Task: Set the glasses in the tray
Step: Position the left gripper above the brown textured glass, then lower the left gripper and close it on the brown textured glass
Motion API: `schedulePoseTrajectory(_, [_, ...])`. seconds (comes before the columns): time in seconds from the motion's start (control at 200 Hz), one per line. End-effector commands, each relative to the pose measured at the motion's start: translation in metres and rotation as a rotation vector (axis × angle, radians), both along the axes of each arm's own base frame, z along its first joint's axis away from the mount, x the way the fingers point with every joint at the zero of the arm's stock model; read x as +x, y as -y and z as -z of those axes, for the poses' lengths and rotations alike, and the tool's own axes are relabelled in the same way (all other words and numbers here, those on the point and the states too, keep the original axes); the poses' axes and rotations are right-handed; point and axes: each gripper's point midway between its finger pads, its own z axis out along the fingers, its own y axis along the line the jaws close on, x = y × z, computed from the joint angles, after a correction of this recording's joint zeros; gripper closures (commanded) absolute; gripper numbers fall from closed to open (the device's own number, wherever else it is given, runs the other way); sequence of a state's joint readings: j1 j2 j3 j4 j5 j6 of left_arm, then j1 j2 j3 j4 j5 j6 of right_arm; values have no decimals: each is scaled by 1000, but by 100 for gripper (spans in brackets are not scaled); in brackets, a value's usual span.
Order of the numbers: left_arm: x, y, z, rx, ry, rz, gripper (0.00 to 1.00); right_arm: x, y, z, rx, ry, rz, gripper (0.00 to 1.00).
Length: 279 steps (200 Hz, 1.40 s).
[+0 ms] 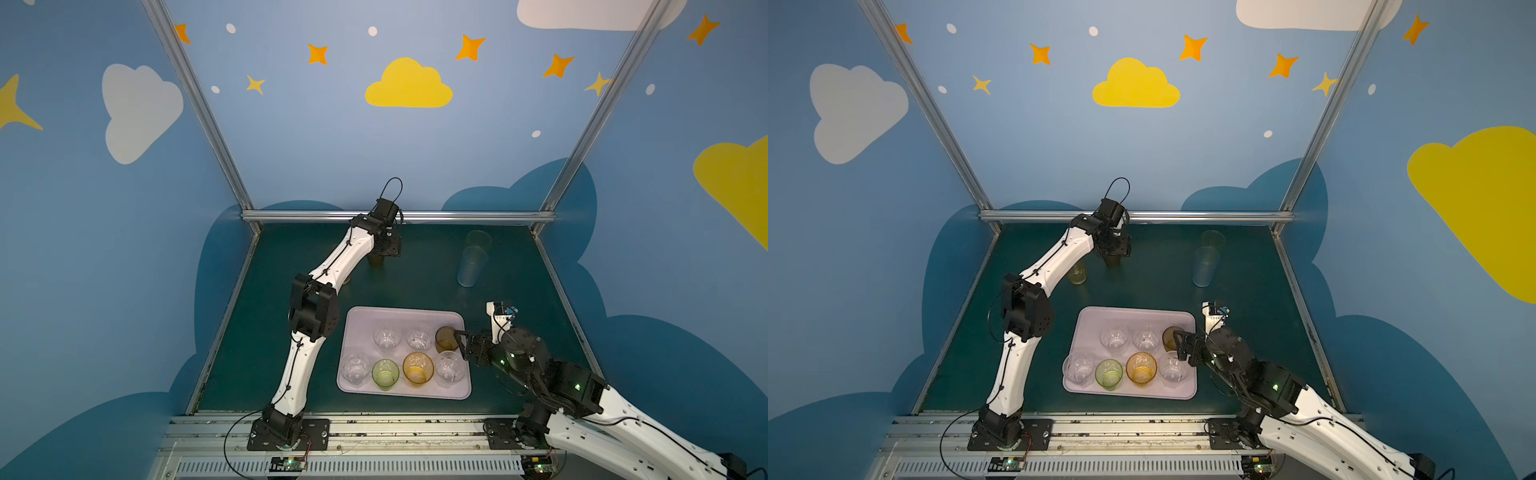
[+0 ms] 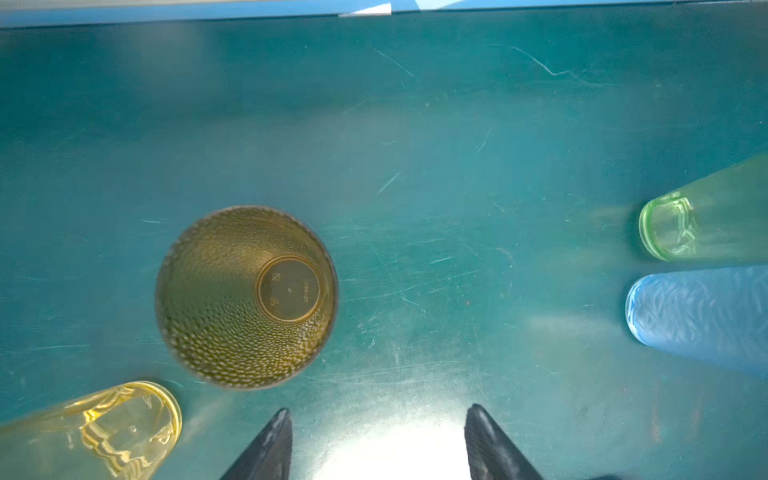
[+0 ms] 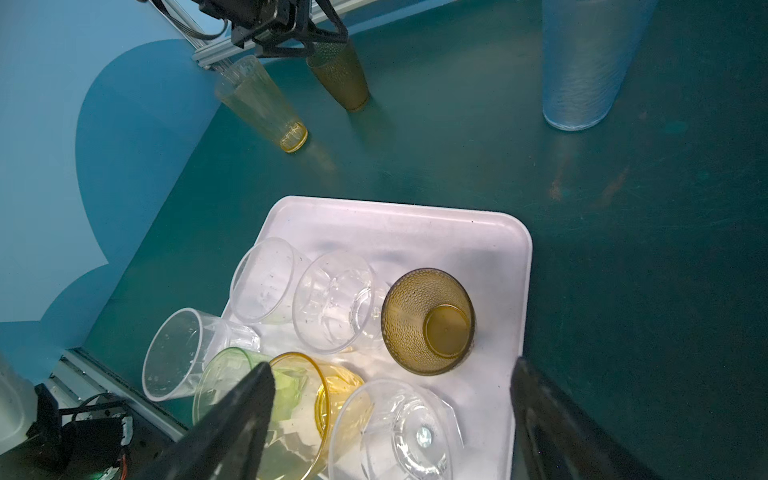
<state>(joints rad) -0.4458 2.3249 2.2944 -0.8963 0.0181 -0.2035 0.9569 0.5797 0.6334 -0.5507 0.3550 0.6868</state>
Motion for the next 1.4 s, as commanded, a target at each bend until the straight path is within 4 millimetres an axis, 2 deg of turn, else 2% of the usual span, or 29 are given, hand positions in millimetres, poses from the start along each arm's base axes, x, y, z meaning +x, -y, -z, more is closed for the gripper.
schedulePoseTrajectory(0.0, [9, -2, 5, 5, 9, 13, 40, 0, 3, 2, 8, -9, 17, 12])
schedulePoseTrajectory(0.25, [19, -3, 12, 11, 9, 11, 41, 0, 6, 5, 14, -19, 34, 12])
schedulePoseTrajectory(0.466, [20, 4, 23, -8, -10, 44, 50, 1, 8, 7, 18, -24, 51, 12])
schedulePoseTrajectory(0.616, [22, 1, 32, 7, -22, 39, 51, 2, 8, 8, 20, -29, 56, 12])
schedulePoseTrajectory(0.676, [23, 1, 36, 9, -32, 39, 56, 2, 9, 10, 19, -31, 58, 12])
schedulePoseTrajectory(1.026, [28, -6, 49, 49, -44, 35, 56, 4, 12, 13, 22, -40, 87, 12])
schedulePoseTrajectory(1.111, [30, -8, 51, 56, -41, 30, 62, 5, 13, 14, 20, -44, 91, 12])
schedulePoseTrajectory(1.202, [30, -9, 53, 60, -41, 32, 64, 5, 13, 15, 19, -47, 95, 12])
schedulePoseTrajectory(1.317, [30, -10, 54, 72, -41, 38, 79, 7, 13, 16, 21, -50, 104, 12])
schedulePoseTrajectory(1.392, [30, -11, 53, 78, -42, 40, 81, 8, 12, 16, 23, -55, 108, 12])
